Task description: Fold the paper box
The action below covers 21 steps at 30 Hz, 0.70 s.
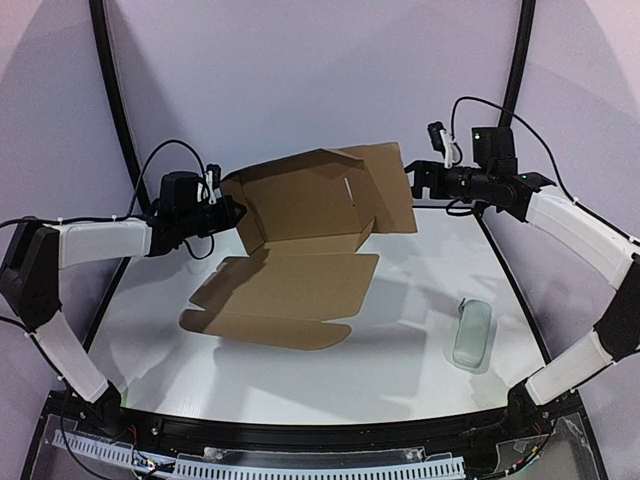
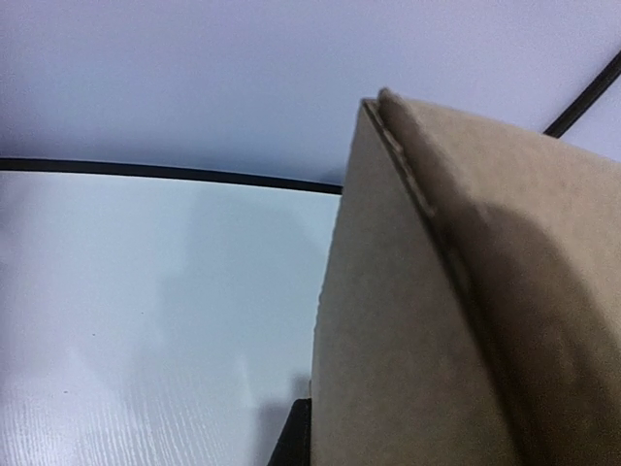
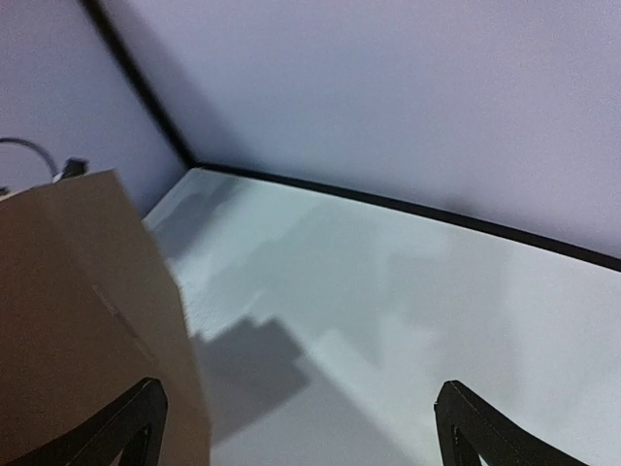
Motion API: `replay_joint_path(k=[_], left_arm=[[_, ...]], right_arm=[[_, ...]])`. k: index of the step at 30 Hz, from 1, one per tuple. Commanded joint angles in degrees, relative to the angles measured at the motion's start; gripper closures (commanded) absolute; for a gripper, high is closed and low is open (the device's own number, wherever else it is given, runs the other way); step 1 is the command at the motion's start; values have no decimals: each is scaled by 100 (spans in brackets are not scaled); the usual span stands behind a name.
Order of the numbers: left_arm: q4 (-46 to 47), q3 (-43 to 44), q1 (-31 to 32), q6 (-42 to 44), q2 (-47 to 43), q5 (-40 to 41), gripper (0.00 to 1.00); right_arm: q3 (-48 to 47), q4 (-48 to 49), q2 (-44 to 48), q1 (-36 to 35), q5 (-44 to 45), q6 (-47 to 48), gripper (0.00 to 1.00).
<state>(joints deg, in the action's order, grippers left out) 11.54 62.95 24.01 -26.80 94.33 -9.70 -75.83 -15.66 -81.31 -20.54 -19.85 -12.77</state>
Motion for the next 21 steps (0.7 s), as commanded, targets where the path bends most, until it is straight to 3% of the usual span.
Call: replay_joint_path(k=[1, 11, 21], left_arm=[[-350, 339, 16, -52, 22, 405, 99], [-579, 594, 16, -64, 171, 540, 99], [-614, 692, 18, -297, 249, 481, 99]], right_arm=[[-126, 523, -138, -229, -1284, 49, 2], [-426, 572, -848, -560, -1314, -139, 2], [-486, 1373, -1296, -818, -1453, -519, 2]])
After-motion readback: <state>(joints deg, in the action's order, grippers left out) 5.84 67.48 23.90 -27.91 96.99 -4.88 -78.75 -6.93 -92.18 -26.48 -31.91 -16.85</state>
